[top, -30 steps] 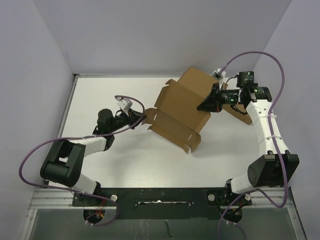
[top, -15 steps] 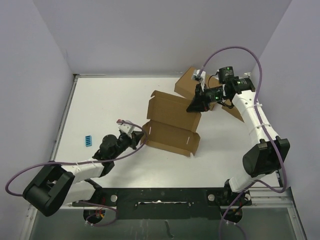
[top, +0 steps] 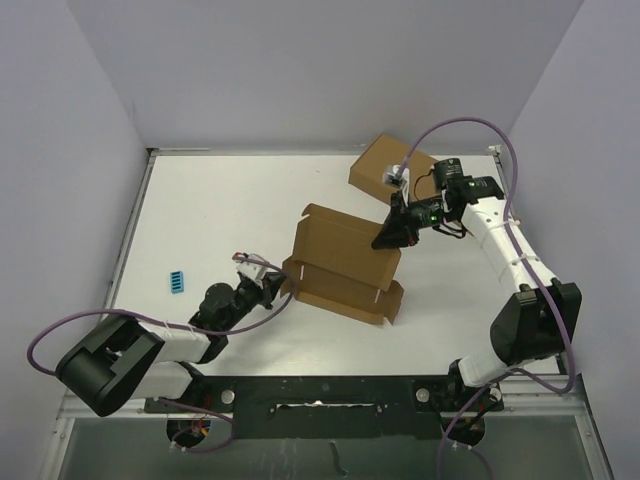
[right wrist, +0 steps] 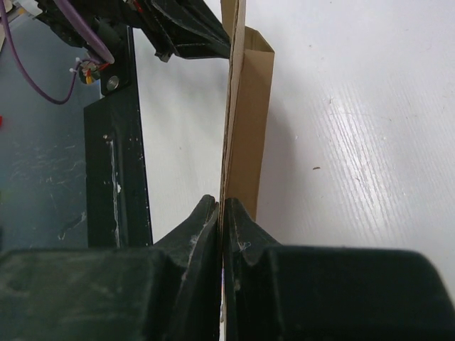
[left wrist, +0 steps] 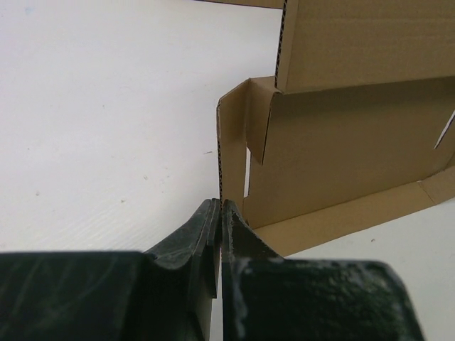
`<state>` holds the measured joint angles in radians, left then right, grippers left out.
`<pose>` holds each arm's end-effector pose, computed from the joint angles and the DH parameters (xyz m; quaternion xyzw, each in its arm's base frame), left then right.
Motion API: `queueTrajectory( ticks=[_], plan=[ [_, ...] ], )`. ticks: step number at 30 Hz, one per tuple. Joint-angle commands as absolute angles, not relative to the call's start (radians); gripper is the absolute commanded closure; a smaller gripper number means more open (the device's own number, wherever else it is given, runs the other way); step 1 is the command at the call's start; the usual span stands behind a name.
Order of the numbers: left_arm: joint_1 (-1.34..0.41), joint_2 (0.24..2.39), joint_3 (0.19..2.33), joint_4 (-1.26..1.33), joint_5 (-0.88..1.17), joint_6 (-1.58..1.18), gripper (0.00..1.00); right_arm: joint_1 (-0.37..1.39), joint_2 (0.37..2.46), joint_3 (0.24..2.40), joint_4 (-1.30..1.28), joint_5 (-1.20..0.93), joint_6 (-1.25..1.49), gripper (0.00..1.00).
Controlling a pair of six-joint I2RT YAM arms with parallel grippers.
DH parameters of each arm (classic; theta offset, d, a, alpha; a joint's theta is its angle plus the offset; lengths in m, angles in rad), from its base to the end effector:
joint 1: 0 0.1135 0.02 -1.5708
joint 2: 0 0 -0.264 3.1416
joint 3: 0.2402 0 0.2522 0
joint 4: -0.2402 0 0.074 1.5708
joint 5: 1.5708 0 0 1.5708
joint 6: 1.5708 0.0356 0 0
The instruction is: Fold the paper box
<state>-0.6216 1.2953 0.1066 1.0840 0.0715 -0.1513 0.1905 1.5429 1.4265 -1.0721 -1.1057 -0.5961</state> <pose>0.1644 -0.1209 0.1512 0.1963 0.7166 -0.2766 0.6094 0.2851 0.0874 0.3251 -0.4123 0.7335 0.4724 0.2622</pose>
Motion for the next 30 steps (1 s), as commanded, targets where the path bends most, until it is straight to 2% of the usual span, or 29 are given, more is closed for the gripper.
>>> queueTrajectory(
  ticks=[1,10,30],
  plan=[
    [-0.647,1.32,0.089,1.208,0.072,-0.126,1.0,0.161,1.515,1.427,-1.034,-1.163,-0.573,1.0],
    [-0.676,1.322,0.091,1.216,0.075,-0.071,1.0,0.079,1.636,1.447,-1.096,-1.273,-0.571,1.0],
    [-0.679,1.303,0.087,1.176,0.078,-0.13,1.0,0.124,1.608,1.33,-1.039,-1.272,-0.586,1.0]
  ],
)
